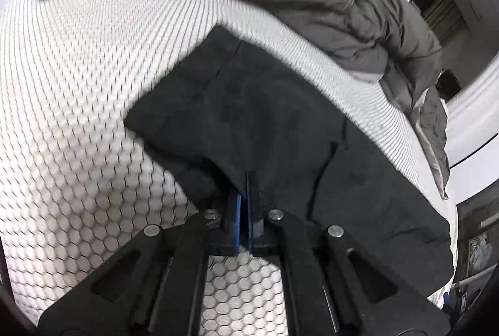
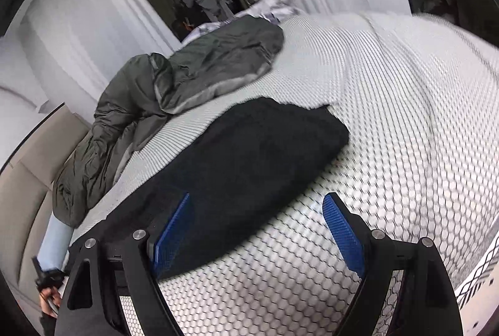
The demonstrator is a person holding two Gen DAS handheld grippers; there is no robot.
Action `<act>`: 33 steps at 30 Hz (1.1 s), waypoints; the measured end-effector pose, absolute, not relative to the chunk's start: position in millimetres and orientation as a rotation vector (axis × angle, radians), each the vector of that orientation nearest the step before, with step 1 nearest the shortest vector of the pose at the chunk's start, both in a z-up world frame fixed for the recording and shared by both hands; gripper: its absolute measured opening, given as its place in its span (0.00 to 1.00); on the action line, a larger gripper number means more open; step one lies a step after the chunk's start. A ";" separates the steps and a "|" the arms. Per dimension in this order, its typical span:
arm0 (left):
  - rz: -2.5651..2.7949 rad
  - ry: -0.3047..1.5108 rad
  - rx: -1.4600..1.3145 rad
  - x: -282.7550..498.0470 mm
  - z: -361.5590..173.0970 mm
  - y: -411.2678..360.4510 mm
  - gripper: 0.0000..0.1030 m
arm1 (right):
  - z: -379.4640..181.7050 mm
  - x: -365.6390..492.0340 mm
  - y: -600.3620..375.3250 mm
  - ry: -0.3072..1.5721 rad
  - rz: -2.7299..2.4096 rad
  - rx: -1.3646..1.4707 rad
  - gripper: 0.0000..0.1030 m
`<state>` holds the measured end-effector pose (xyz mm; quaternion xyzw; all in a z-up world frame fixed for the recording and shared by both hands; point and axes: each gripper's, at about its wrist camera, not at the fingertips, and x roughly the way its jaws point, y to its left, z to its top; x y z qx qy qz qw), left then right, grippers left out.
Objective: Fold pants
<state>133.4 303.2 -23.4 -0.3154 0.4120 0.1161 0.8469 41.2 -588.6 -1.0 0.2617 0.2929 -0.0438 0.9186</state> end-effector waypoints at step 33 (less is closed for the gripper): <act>0.353 0.748 -0.591 60.8 6.8 289.2 0.61 | -26.9 -29.2 -646.6 0.532 -0.087 0.741 0.74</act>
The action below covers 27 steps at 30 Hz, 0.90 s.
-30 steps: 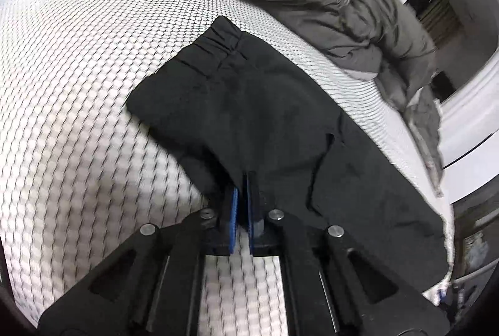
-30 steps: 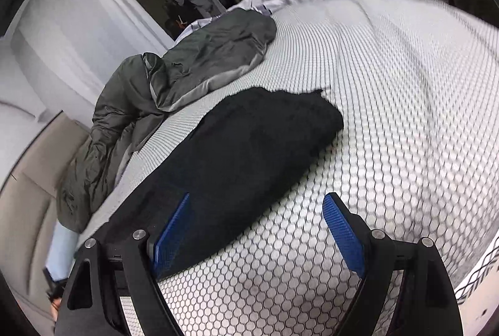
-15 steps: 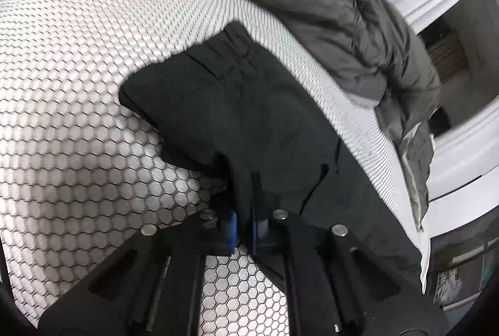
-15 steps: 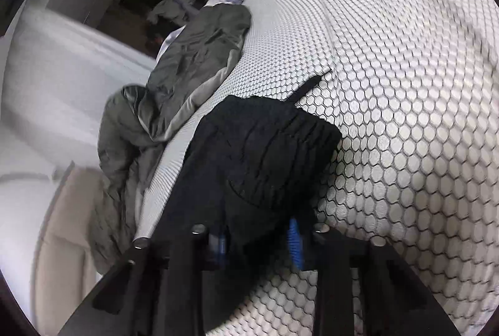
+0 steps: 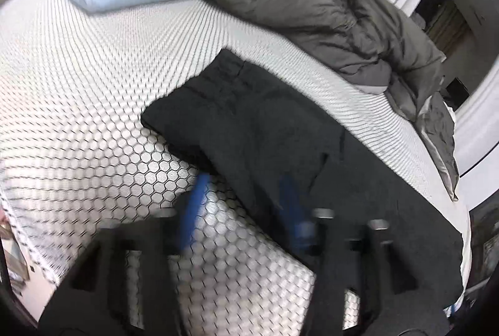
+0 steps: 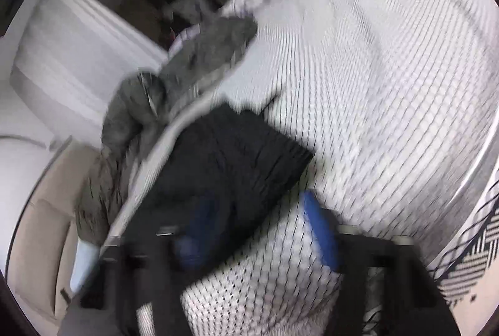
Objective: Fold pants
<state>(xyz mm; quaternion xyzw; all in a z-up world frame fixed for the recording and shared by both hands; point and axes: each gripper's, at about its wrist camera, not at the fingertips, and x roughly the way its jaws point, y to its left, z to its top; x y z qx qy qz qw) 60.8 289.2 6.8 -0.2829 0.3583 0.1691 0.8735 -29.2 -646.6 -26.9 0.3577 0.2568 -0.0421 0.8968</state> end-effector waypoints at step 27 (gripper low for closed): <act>-0.071 0.831 -0.184 108.4 30.2 10.6 0.99 | 28.3 28.1 -670.4 0.616 0.028 0.491 0.69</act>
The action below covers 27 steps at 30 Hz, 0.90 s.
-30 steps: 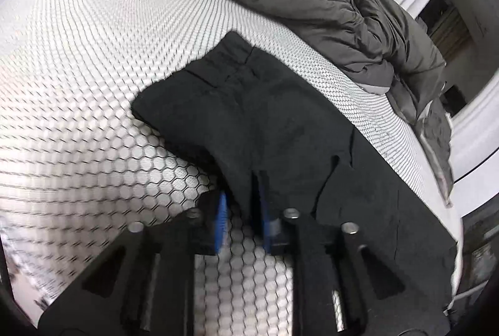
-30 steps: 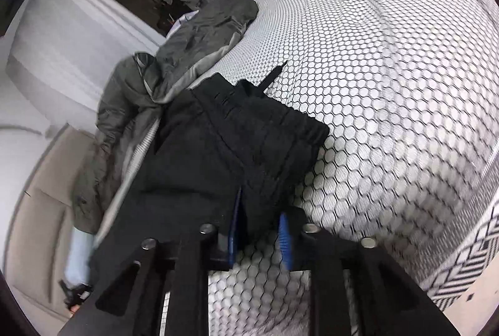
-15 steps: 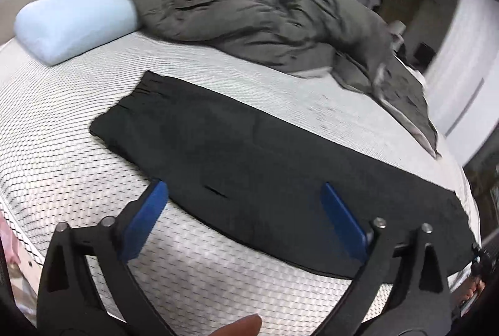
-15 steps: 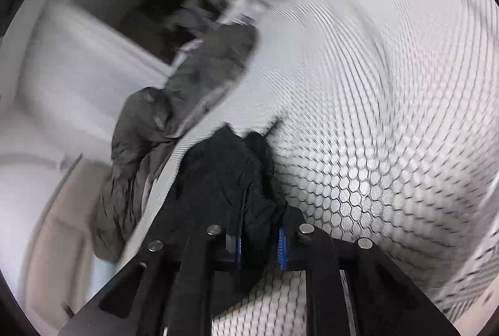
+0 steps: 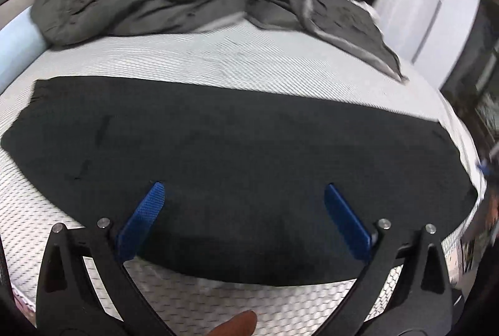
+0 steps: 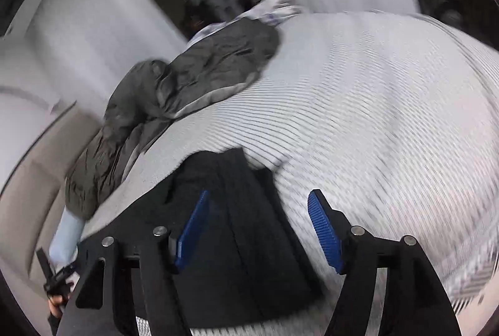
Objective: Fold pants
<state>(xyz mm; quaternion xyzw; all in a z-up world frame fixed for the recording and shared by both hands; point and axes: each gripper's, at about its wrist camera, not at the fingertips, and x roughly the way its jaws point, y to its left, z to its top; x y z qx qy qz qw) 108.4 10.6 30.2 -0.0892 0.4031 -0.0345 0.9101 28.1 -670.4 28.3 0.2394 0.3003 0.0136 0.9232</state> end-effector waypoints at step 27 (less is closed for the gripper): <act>-0.099 0.880 -0.085 101.8 4.1 -31.2 0.99 | 51.2 128.2 -628.7 0.701 -0.066 0.172 0.58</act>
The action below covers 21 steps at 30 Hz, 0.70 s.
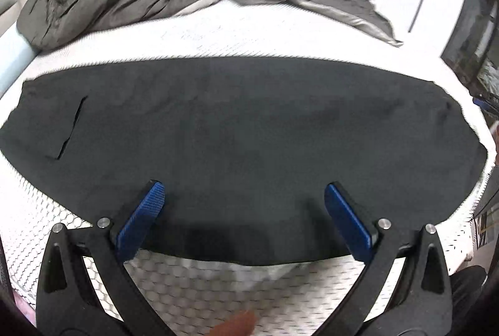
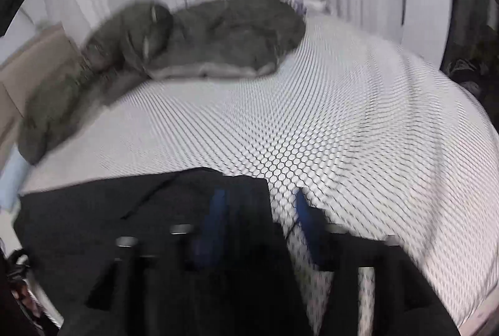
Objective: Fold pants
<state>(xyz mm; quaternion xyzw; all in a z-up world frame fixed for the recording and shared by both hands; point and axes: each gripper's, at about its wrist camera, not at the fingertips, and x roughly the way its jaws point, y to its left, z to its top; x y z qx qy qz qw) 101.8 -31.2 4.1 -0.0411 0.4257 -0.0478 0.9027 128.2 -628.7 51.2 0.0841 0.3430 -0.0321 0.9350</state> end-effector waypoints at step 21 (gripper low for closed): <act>-0.376 0.915 0.133 115.2 -18.9 -217.9 1.00 | -36.3 32.0 -510.3 0.765 0.144 -0.188 0.63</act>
